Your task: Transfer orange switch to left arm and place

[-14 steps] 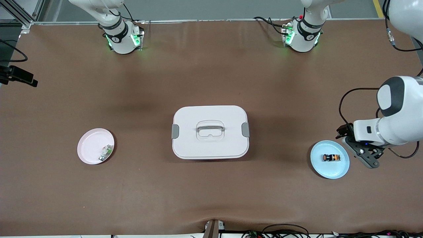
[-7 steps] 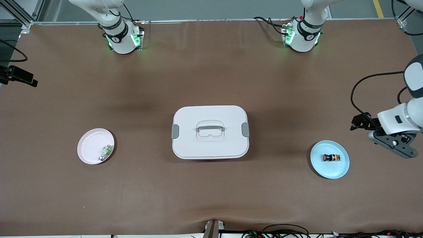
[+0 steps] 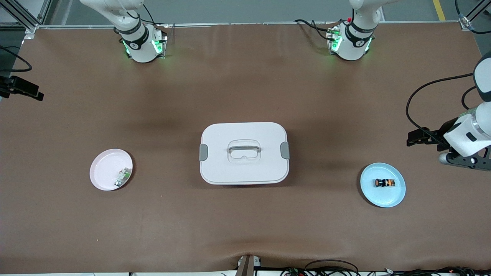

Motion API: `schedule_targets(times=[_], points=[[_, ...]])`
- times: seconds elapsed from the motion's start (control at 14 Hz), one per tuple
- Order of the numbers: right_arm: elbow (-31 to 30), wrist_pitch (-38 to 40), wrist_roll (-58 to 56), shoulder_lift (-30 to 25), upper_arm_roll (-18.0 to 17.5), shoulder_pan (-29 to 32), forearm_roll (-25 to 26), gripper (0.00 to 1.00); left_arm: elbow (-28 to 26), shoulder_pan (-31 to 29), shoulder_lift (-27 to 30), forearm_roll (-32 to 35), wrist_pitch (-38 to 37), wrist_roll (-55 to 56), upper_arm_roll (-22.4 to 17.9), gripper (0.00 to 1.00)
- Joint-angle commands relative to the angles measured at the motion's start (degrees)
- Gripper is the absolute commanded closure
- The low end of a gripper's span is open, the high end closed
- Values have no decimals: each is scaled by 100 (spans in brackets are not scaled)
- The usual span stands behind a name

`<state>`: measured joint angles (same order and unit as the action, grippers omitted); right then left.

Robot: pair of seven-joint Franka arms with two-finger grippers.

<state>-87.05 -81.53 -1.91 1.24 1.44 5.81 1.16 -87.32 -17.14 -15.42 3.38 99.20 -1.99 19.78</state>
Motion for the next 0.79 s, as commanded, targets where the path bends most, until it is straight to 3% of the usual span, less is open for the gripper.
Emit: schedule_targets(times=[0.0, 0.72], points=[[83, 58, -29, 8, -21, 17, 24, 0, -92, -9, 398, -74, -269, 839, 175, 0], [83, 41, 6, 8, -30, 17, 16, 0, 488, -114, 574, 102, -840, 59, 70, 0]])
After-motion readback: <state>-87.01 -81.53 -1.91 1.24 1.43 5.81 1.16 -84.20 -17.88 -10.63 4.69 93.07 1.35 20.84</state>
